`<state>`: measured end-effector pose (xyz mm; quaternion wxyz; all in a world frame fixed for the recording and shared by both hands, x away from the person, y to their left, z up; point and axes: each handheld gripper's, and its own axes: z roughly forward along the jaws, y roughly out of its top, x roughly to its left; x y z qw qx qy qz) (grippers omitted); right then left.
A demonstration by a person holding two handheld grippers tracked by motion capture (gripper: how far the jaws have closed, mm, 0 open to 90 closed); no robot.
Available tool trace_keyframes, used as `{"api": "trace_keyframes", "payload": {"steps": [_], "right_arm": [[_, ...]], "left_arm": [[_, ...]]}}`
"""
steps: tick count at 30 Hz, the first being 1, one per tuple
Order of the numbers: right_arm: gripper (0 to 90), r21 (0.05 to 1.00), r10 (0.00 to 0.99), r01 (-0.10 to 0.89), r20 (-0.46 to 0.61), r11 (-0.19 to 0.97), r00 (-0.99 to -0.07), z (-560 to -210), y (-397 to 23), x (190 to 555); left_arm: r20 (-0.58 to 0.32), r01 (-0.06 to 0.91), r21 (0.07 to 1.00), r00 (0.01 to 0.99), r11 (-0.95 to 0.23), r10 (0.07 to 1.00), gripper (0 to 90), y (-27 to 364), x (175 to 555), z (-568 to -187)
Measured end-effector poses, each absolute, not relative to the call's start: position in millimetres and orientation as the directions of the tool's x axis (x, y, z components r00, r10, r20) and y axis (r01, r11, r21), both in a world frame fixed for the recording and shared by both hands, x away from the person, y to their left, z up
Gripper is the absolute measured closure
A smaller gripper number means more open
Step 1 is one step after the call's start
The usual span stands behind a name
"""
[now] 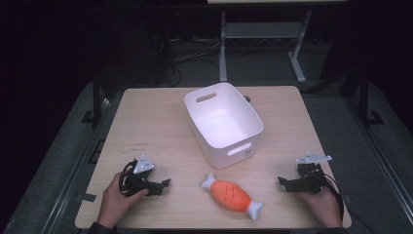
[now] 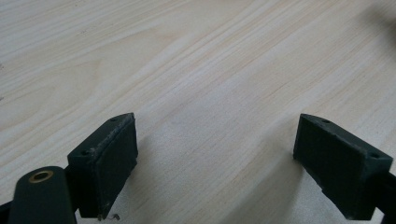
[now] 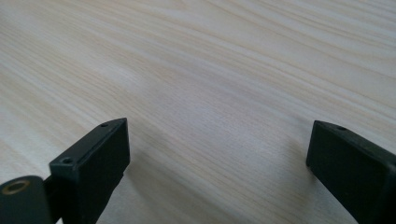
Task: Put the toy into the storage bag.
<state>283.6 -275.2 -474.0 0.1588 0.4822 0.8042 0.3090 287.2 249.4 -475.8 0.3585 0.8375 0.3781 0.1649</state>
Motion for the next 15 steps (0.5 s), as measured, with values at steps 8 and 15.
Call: {"api": "trace_keyframes", "payload": {"steps": [8, 15], "right_arm": [[5.8, 0.650, 0.857, 0.670, 0.054, 0.360, -0.513, -466, -270, 280], [5.7, 0.639, 0.839, 0.672, 0.075, 0.374, -0.539, -459, -263, 276]], "left_arm": [[0.005, 0.515, 0.725, 0.660, -0.458, 0.751, 12.8, 249, 287, -476], [0.005, 0.515, 0.724, 0.660, -0.458, 0.751, 12.8, 249, 287, -476]]}}
